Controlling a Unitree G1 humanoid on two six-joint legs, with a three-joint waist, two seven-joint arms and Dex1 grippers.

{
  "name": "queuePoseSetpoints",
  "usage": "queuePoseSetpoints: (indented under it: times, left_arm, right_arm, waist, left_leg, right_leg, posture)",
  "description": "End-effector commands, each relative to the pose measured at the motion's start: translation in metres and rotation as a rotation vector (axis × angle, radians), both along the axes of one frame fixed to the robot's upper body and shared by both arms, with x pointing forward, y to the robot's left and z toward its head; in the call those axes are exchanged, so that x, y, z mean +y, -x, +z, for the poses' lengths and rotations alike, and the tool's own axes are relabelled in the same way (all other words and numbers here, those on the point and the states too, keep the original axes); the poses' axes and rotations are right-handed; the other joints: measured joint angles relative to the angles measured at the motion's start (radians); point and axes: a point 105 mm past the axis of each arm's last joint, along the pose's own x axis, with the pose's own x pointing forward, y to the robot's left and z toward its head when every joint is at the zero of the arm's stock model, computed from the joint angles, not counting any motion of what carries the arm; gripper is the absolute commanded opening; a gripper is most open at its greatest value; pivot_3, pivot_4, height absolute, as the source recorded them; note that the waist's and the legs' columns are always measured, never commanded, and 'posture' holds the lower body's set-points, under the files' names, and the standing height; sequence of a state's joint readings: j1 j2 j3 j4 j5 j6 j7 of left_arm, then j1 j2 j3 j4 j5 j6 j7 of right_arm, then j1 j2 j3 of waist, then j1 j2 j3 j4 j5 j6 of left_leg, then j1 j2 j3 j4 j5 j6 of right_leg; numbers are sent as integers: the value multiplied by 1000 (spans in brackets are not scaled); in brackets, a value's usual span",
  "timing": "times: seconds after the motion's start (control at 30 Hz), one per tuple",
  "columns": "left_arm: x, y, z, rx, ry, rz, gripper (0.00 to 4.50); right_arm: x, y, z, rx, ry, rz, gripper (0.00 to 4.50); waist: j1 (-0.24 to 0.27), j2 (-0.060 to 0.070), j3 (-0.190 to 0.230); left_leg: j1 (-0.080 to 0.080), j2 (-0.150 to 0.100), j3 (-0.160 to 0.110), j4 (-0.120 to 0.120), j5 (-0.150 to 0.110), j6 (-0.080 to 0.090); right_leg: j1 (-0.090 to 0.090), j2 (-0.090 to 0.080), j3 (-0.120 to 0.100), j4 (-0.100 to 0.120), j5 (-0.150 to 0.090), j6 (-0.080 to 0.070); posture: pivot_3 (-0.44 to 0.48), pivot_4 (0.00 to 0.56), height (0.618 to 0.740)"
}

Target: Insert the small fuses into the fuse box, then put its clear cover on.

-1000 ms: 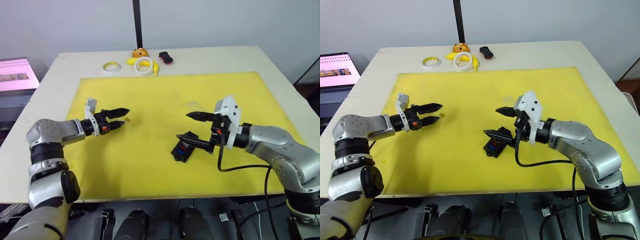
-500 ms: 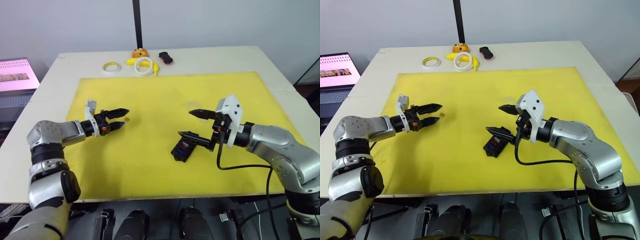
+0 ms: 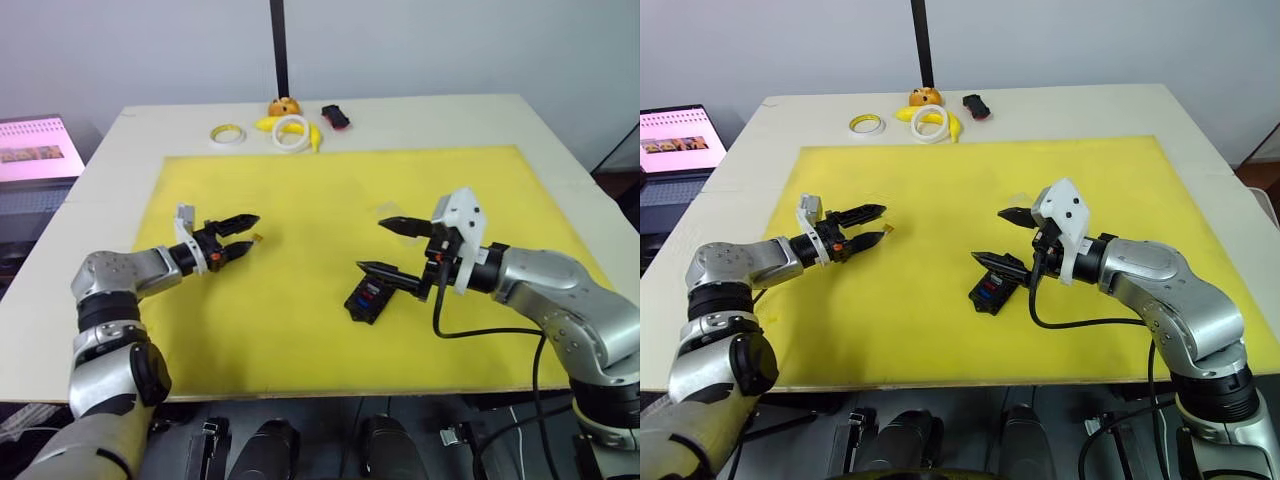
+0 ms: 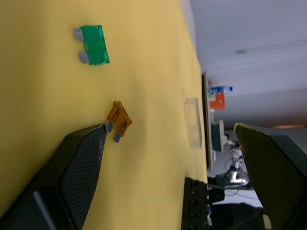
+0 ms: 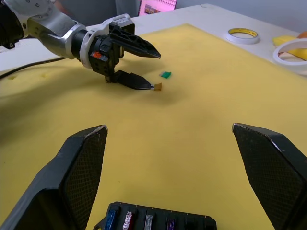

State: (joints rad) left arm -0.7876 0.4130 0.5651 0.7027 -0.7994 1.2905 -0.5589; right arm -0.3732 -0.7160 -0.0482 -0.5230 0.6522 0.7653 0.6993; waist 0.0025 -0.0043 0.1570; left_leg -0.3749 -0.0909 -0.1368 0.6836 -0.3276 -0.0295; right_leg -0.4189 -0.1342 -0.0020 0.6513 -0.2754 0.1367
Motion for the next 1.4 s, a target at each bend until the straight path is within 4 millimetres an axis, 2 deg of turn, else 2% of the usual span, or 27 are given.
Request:
queuePoseSetpoints:
  times: [0.03,0.3,0.47,0.53,0.6,0.9,1.0,1.07,1.4]
  left_arm:
    - [-7,-4,-8,16,-12,15,4500]
    - [-12,-5,-17,29,-26,27,4500]
    - [-8,-8,-19,37,-15,66,4500]
    - [-8,-7,-20,44,-14,62,3948]
    - [-11,-4,-23,63,-31,42,3129]
    - [-6,-5,-23,68,-24,61,3129]
    - [-6,-4,-25,80,-41,53,2255]
    - [-5,-4,-29,100,-53,57,1283]
    - [-2,-5,-34,114,-86,78,1283]
  right_arm:
    - [4,2,10,-45,-14,14,4414]
    - [4,1,10,-48,-13,1,4414]
    - [1,2,10,-48,-9,-12,4414]
    - [0,2,10,-47,-9,-17,4500]
    - [0,2,10,-46,-10,-20,4500]
    - [-5,1,8,-34,-9,-33,4500]
    - [-6,0,9,-34,-9,-34,4500]
    - [-6,0,9,-33,-9,-34,4500]
    - [-12,1,7,-21,22,-23,4500]
  waist:
    - [8,0,0]
    - [11,0,0]
    - [12,0,0]
    - [11,0,0]
    - [10,0,0]
    - [8,0,0]
    - [8,0,0]
    - [6,0,0]
    - [4,0,0]
  left_leg:
    - [0,0,0,0,0,0]
    - [1,-1,0,1,0,0]
    - [2,-1,-1,1,0,0]
    - [2,-1,-1,1,0,0]
    - [2,-1,-1,1,0,0]
    - [2,-1,-1,0,0,0]
    - [2,-1,-1,0,0,0]
    - [2,-1,-1,0,0,0]
    - [2,0,0,-1,0,0]
  right_leg:
    - [0,0,0,0,0,0]
    - [2,0,0,0,0,0]
    - [3,0,0,0,0,0]
    - [4,0,0,-1,0,0]
    - [4,0,0,-1,0,0]
    - [3,0,0,-1,0,0]
    - [3,0,0,-1,0,0]
    - [2,0,0,-1,0,0]
    - [2,0,0,-1,0,0]
  posture:
    - [0,150,740]
    - [0,150,740]
    - [0,150,740]
    - [0,150,740]
    - [0,150,740]
    - [0,150,740]
    - [0,150,740]
    - [0,150,740]
    - [0,150,740]
